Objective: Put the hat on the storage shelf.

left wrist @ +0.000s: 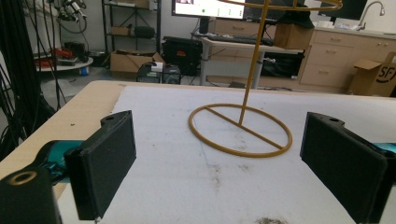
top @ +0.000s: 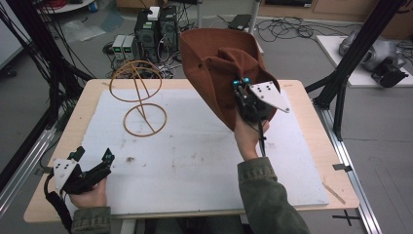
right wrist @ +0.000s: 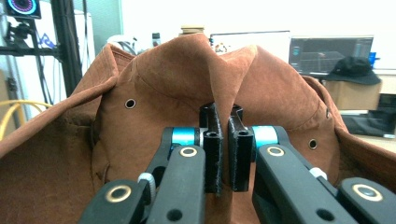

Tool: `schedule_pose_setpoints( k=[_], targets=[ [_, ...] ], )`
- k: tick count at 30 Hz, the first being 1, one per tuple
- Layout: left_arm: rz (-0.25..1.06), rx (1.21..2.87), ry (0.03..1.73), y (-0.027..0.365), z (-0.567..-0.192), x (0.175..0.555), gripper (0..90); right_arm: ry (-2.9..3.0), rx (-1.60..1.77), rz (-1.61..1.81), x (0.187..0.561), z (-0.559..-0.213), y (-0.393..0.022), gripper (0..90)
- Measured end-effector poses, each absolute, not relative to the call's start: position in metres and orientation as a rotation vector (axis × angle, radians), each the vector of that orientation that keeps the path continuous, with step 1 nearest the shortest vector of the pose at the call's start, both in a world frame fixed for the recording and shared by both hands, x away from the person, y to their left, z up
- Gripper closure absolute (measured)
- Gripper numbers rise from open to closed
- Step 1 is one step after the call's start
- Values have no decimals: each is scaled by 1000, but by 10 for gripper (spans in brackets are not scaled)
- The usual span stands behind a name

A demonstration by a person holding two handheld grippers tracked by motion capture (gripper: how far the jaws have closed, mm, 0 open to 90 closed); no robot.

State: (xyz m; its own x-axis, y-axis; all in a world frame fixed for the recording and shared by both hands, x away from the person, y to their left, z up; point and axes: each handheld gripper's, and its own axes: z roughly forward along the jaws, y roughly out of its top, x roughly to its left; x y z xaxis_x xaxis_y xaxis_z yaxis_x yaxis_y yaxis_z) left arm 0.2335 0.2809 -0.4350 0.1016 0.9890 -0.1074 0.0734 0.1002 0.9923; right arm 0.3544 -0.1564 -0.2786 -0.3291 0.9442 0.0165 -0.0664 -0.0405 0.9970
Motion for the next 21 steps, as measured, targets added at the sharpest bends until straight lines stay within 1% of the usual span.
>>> schedule_pose_setpoints(
  k=[10,11,15,19,21],
  targets=[
    [1041,1212,1230,287,-433,231,108,1378,948,1558,363,-261,-118,870],
    [1043,1212,1230,288,-433,231,108,1383,936,1568,364,-257,-109,868],
    [1050,1221,1220,286,-433,232,108,1391,916,1587,364,-249,-95,866],
    [1056,1235,1208,284,-432,232,108,1406,886,1604,366,-240,-70,865],
    [1053,1236,1206,283,-432,232,108,1404,882,1608,367,-238,-65,865]
  ],
)
